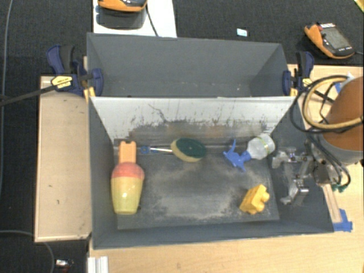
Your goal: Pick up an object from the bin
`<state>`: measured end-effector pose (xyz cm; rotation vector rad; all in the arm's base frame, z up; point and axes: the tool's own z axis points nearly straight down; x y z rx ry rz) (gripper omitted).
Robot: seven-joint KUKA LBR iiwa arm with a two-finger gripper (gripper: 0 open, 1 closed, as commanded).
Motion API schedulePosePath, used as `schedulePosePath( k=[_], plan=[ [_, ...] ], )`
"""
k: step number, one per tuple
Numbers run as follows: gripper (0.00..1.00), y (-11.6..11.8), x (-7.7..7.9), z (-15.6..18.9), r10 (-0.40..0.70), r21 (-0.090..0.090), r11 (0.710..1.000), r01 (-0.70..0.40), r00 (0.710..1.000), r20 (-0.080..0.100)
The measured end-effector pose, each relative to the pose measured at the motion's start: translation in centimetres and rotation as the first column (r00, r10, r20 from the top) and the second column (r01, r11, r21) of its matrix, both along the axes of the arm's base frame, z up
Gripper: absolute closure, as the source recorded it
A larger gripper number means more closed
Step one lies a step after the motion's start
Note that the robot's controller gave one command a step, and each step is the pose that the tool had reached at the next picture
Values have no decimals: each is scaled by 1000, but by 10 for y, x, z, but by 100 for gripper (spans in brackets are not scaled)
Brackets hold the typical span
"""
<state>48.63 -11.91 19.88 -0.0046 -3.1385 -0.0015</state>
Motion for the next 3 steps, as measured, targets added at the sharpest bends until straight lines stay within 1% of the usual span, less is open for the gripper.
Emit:
schedulePosePath(
  k=[1,2,3],
  plan=[
    [0,0,2,3,5,-2,1000,-5,1000,6],
    [0,7,-1,-23,-114,-2,994,114,993,10],
    [0,14,-4,-42,-183,-1,983,183,983,5]
  ],
)
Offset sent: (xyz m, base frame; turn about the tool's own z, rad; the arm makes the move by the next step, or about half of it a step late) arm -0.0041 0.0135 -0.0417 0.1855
